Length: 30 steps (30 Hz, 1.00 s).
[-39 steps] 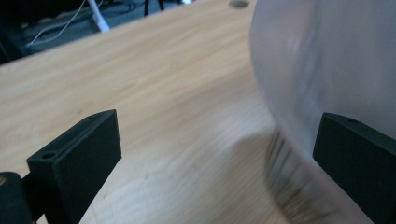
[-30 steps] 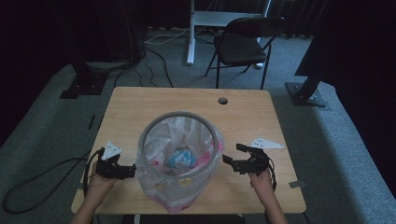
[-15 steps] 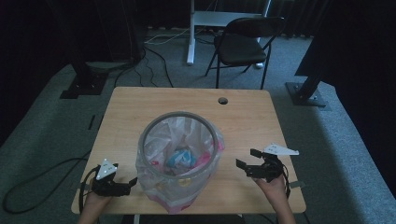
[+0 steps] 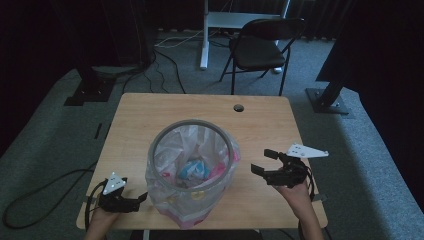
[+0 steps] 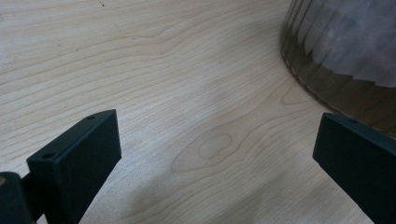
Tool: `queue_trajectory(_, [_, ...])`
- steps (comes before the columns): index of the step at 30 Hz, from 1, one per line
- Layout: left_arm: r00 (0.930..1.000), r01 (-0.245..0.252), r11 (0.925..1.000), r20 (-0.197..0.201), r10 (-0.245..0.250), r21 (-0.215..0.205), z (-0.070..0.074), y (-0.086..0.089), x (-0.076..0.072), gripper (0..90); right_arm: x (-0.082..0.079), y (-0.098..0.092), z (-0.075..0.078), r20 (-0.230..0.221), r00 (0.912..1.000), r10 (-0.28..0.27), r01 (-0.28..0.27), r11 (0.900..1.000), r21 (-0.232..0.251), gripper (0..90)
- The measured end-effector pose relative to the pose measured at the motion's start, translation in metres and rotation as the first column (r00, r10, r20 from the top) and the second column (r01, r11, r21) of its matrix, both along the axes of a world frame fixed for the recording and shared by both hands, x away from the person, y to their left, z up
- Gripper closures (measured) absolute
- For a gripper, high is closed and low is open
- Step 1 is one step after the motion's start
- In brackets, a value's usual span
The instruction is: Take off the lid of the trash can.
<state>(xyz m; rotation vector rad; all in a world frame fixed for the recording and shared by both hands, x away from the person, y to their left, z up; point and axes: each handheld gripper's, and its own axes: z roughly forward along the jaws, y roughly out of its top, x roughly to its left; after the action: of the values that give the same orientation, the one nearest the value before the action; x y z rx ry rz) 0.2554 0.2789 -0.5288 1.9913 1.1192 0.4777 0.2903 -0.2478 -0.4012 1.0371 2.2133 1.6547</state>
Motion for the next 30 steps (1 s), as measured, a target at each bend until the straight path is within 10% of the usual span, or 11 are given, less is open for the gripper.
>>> queue_trajectory(19, [0.9994, 0.009, 0.9999, -0.032, -0.009, 0.007, -0.010, -0.001, 0.004, 1.0, 0.043, 0.035, 0.066, 0.086, 0.9908, 0.104, -0.104, 0.995, 0.001, 10.9])
queue_trajectory(30, [0.9992, 0.012, 0.9999, -0.038, -0.011, 0.012, -0.012, 0.000, 0.004, 1.0, 0.079, 0.084, 0.078, 0.045, 0.9786, 0.201, -0.198, 0.978, -0.064, 18.7])
